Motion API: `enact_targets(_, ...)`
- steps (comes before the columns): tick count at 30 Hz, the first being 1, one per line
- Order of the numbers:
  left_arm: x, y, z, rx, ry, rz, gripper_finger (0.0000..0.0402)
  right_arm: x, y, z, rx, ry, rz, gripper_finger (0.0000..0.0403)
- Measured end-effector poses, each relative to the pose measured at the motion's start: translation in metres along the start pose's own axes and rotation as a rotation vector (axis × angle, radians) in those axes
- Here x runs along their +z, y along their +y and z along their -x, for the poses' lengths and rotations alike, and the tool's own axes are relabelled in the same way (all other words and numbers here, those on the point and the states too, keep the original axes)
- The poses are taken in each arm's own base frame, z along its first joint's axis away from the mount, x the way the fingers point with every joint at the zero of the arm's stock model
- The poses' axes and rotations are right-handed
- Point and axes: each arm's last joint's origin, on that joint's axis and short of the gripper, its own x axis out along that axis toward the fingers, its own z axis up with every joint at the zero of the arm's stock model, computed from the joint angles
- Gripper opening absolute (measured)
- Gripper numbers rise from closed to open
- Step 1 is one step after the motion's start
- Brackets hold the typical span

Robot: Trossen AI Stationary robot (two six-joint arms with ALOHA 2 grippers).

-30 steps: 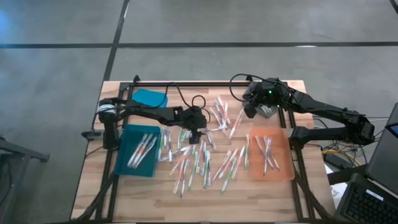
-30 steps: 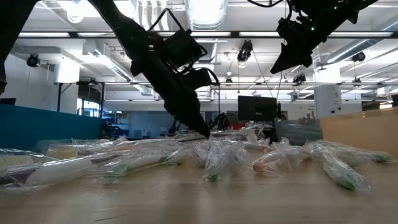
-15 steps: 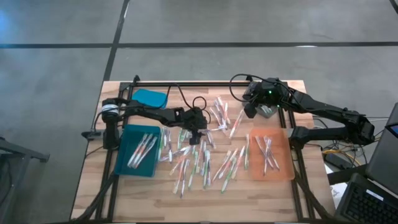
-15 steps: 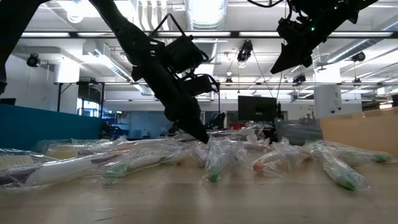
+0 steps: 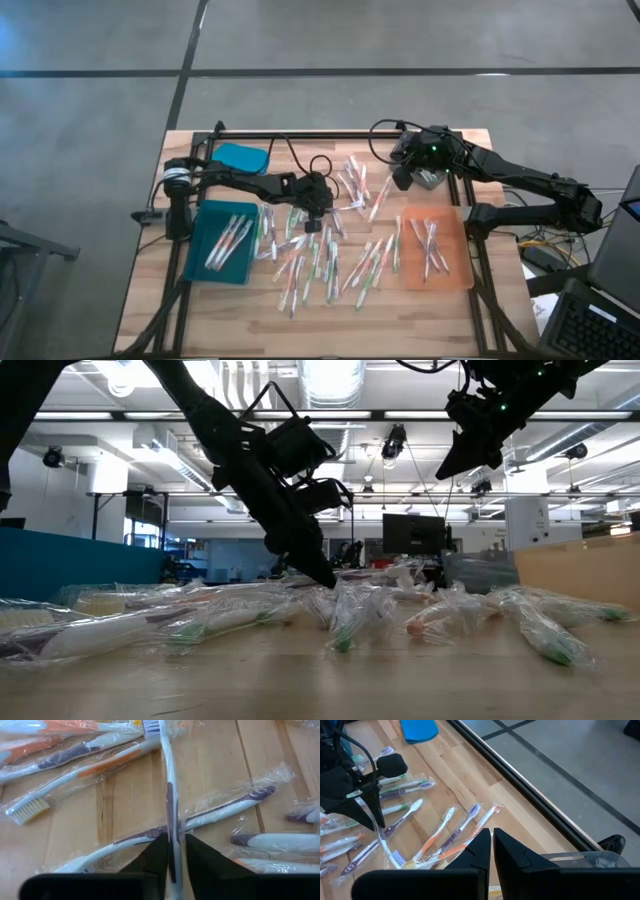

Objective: Pick & Place Toothbrushes
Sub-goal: Move the purple toothbrush to the top left of the table

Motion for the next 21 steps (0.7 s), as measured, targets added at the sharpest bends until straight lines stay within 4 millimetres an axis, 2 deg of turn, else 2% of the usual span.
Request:
enact_targets(4, 0.000, 0.000, 0.000, 0.000, 0.000, -0.005, 0.0028, 0.000, 0.000, 0.000, 0.000, 0.000, 0.000, 0.0016)
enact_targets(9, 0.000, 0.000, 0.000, 0.010, 0.002, -0.002, 0.0028, 0.000, 0.000, 0.000, 0.000, 0.000, -0.002, 0.0010)
enact_targets(15, 0.007, 0.002, 0.010, 0.058, -0.019, 0.011, 0.0050, 0.000, 0.000, 0.000, 0.000, 0.000, -0.008, 0.0019)
enact_targets(21, 0.017, 0.003, 0.026, 0.071, -0.075, 0.013, 0.0026, -0.002, 0.000, -0.001, 0.000, 0.006, -0.019, 0.0023)
